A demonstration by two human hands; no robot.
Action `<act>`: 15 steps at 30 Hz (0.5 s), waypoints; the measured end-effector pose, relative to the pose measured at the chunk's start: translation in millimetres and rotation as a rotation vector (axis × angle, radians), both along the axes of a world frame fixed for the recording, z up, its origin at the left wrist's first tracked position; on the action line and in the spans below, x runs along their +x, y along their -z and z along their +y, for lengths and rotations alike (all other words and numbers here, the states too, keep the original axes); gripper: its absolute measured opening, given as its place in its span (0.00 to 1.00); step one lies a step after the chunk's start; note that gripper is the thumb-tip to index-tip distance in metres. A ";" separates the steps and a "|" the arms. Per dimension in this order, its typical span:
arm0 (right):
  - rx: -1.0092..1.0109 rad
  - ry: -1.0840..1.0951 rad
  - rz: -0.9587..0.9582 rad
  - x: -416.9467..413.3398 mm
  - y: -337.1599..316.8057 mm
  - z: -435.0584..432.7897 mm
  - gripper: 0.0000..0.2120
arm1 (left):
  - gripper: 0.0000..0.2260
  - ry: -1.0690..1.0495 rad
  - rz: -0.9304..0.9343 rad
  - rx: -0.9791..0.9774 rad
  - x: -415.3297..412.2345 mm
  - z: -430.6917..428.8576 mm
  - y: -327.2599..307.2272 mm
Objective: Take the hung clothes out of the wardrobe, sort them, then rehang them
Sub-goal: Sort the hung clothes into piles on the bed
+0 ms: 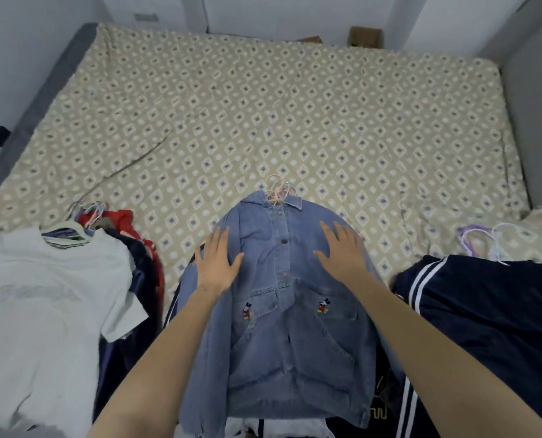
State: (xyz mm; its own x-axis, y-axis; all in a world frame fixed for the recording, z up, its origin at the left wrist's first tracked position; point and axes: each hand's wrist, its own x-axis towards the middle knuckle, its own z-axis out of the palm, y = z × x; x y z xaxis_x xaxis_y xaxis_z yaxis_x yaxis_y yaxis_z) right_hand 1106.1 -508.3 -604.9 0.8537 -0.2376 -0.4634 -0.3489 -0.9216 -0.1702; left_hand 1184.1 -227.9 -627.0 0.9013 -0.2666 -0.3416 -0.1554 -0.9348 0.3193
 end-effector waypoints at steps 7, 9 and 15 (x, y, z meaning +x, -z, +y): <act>0.002 0.064 -0.035 60.4 93.3 -2.9 0.33 | 0.31 -0.021 0.011 -0.054 76.8 -18.9 89.5; -0.015 0.073 -0.058 76.4 114.9 -5.4 0.32 | 0.30 -0.028 -0.001 -0.061 91.1 -26.0 114.9; -0.051 0.142 -0.108 117.5 154.5 -19.9 0.32 | 0.23 -0.107 -0.106 -0.159 130.5 -35.1 160.4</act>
State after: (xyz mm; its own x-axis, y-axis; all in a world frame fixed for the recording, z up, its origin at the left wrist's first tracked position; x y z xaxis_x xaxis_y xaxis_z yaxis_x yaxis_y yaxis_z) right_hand 1223.6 -528.3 -759.4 0.8541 -0.3801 -0.3549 -0.4581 -0.8729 -0.1677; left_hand 1314.6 -263.0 -787.3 0.9560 -0.2105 -0.2045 -0.0988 -0.8870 0.4511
